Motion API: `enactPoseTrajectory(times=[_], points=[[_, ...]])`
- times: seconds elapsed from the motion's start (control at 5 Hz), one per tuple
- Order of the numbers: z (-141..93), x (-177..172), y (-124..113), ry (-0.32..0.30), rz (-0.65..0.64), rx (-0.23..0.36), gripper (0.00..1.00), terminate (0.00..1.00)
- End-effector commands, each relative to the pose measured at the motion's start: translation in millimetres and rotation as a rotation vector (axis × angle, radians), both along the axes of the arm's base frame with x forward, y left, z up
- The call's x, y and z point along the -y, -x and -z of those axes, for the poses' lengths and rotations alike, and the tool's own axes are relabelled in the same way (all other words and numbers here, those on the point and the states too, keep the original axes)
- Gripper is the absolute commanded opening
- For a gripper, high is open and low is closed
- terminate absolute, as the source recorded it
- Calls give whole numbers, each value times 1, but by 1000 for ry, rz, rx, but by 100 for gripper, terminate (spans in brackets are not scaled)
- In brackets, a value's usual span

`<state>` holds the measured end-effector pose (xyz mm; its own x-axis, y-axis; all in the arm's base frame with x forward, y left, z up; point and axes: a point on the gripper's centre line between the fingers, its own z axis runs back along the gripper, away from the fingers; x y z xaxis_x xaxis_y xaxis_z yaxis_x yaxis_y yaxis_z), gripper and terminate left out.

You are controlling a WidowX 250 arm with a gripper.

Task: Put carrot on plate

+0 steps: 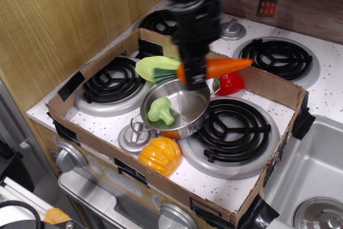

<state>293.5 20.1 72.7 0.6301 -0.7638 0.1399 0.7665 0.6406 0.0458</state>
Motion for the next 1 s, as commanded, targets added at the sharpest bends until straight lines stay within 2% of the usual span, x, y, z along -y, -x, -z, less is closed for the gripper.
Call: enactPoseTrajectory(times=[0.0, 0.2, 0.6, 0.8], points=[[-20, -47, -24, -56, 167, -4, 0, 0], [-14, -58, -41, -75, 260, 67, 0, 0], [2, -63, -64, -130, 351, 243, 0, 0], [10, -63, -69, -129, 361, 273, 0, 0]])
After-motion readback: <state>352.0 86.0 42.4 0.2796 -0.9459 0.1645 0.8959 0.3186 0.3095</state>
